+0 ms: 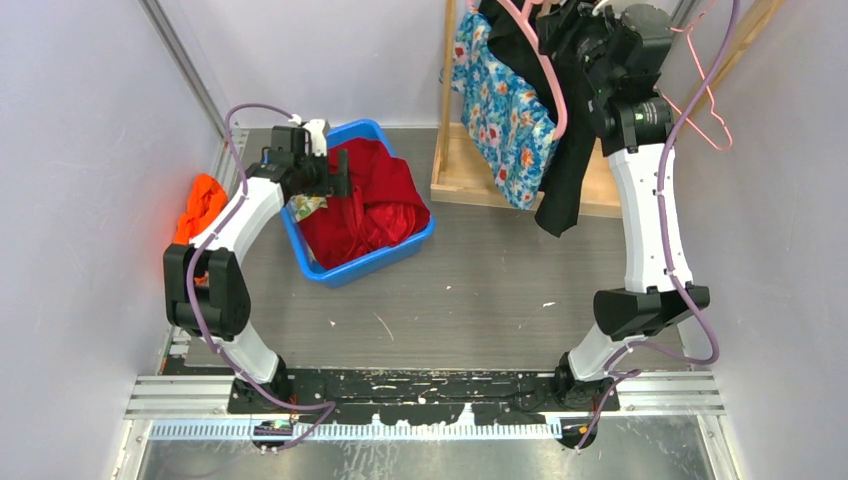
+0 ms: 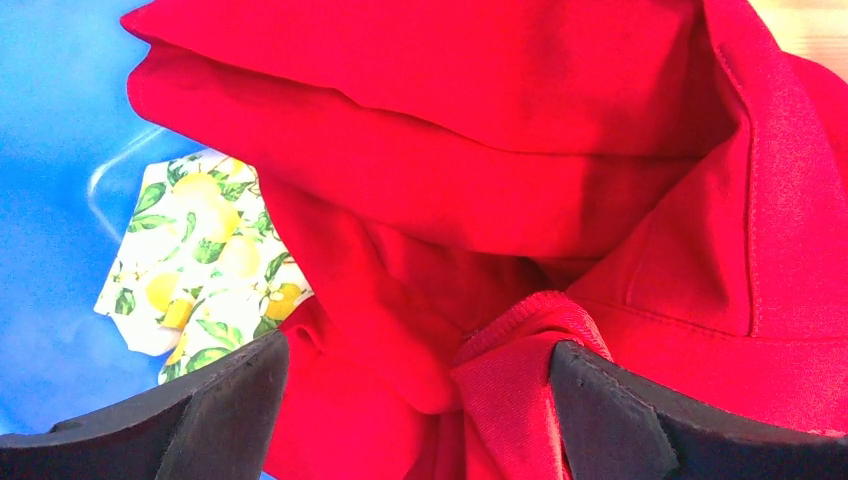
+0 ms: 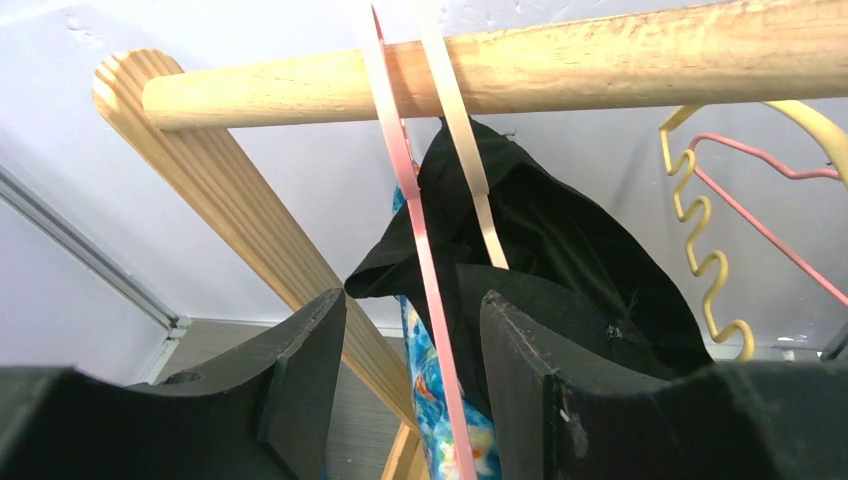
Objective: Remove the skirt from the hanger
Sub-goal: Pick up the hanger from the clothesline.
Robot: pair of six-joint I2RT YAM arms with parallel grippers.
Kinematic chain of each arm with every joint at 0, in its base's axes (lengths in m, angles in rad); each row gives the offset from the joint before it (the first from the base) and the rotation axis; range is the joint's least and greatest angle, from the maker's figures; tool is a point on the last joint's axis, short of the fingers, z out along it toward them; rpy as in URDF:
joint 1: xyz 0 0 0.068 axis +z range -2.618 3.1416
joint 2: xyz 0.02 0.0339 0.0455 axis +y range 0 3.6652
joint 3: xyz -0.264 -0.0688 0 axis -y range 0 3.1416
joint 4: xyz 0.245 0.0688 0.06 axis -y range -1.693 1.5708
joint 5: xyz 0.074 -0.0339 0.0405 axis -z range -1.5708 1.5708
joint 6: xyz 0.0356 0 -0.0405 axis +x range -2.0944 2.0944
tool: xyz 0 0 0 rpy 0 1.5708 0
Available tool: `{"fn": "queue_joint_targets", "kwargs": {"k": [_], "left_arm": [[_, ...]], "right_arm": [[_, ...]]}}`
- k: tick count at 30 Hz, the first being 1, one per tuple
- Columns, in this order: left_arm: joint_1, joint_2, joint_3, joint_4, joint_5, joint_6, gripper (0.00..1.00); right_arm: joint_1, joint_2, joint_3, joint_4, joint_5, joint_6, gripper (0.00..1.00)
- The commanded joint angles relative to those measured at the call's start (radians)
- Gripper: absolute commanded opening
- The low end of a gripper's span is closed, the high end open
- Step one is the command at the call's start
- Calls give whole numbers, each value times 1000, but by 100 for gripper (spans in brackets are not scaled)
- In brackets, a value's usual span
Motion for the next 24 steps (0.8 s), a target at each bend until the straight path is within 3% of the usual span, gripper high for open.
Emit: {"fn": "queue_joint_targets", "kwargs": {"k": [1, 11, 24], "left_arm": [[-4, -25, -8, 7, 7, 14, 99], [-4, -22, -34, 13, -3, 27, 99], [-4, -28, -53, 4, -16, 46, 99]], "right_arm": [[10, 42, 58, 13, -22, -8, 57], [49, 135, 123, 11, -62, 20, 55], [58, 179, 88, 8, -11, -14, 50]]}}
